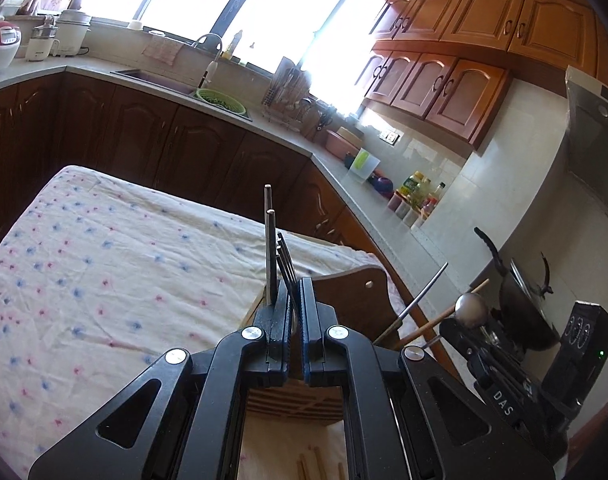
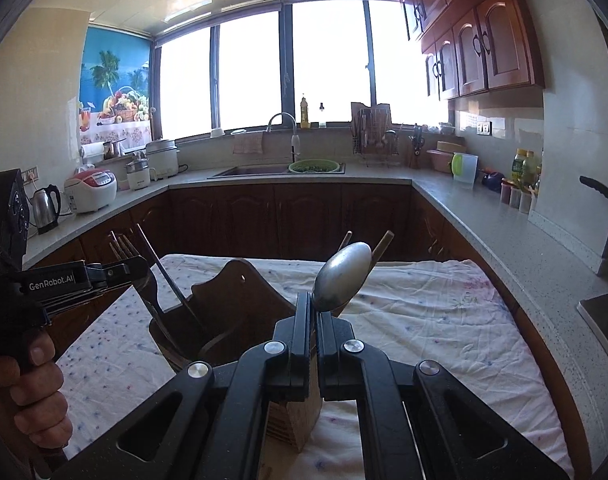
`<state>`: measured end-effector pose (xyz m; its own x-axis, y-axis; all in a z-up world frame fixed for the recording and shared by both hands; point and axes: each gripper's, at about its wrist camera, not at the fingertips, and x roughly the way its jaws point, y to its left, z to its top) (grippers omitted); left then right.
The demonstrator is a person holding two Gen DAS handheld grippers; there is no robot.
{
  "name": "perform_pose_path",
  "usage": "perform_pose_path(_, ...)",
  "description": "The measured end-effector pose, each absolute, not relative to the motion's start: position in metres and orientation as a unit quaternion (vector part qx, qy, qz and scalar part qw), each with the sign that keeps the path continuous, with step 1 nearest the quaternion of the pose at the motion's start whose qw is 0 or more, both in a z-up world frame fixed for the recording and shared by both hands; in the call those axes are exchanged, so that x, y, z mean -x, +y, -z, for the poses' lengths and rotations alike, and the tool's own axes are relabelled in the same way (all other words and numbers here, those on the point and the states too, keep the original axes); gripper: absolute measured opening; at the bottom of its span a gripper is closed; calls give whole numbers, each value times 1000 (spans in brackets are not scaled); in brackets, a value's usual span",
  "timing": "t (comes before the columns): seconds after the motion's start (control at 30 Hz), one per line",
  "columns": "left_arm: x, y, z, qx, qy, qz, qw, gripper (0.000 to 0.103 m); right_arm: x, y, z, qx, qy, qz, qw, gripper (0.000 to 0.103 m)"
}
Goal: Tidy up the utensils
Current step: 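Carry the fork and spoon up and lower them into the wooden holder, then open both tools to release the fork and spoon into the holder, then move both open tools back down to the chopsticks on the cloth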
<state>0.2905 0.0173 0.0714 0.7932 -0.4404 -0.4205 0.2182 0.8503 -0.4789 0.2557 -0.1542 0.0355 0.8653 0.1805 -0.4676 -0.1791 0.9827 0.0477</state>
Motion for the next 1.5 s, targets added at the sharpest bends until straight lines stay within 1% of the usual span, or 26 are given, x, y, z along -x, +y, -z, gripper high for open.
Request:
perform_pose_path(0.27, -292, 5, -62, 179, 284, 177, 925, 3, -268, -151, -11, -7, 289, -108, 951, 2)
perform_pose_path(0.6, -294, 5, -64, 184, 293, 176, 922, 3, -271, -155, -9, -34, 296, -114, 948, 2)
perform_pose_path(0.7, -293, 5, -66, 184, 293, 175, 921, 3, -271, -159, -11, -50, 297, -116, 947, 7)
perform_pose_path(0.8, -290, 6, -70, 189, 293, 180, 920, 3, -268, -164, -16, -60, 292, -118, 947, 8)
perform_pose_path(0.83, -288, 6, -72, 190, 292, 181, 920, 5, -267, -164, -18, -63, 291, -120, 947, 9)
perform_pose_path(0.9, -285, 6, -75, 190, 289, 182, 920, 10, -264, -166, -21, -65, 287, -119, 948, 10)
perform_pose_path(0.97, -280, 7, -78, 191, 287, 181, 921, 24, -259, -168, -26, -71, 281, -117, 950, 13)
perform_pose_path(1.0, -277, 7, -80, 192, 285, 181, 922, 28, -256, -170, -28, -75, 277, -115, 951, 15)
perform_pose_path(1.07, -270, 8, -82, 193, 282, 181, 922, 38, -249, -174, -34, -84, 266, -113, 954, 23)
perform_pose_path(1.13, -262, 9, -84, 193, 278, 178, 924, 44, -241, -179, -40, -91, 256, -113, 956, 37)
perform_pose_path(1.17, -258, 10, -84, 194, 278, 177, 924, 48, -237, -181, -43, -93, 251, -111, 957, 41)
perform_pose_path(1.23, -250, 14, -84, 199, 278, 176, 923, 54, -228, -187, -46, -100, 243, -106, 959, 55)
perform_pose_path(1.27, -246, 15, -83, 201, 278, 176, 923, 56, -224, -190, -47, -104, 239, -103, 960, 57)
perform_pose_path(1.33, -237, 18, -80, 202, 280, 175, 922, 59, -215, -196, -48, -109, 234, -99, 961, 65)
perform_pose_path(1.4, -228, 21, -78, 204, 281, 173, 922, 63, -205, -202, -46, -113, 232, -94, 962, 70)
perform_pose_path(1.43, -223, 23, -76, 204, 282, 170, 922, 67, -201, -205, -45, -116, 231, -92, 962, 72)
perform_pose_path(1.5, -213, 27, -72, 206, 284, 165, 922, 70, -191, -210, -41, -122, 231, -87, 961, 78)
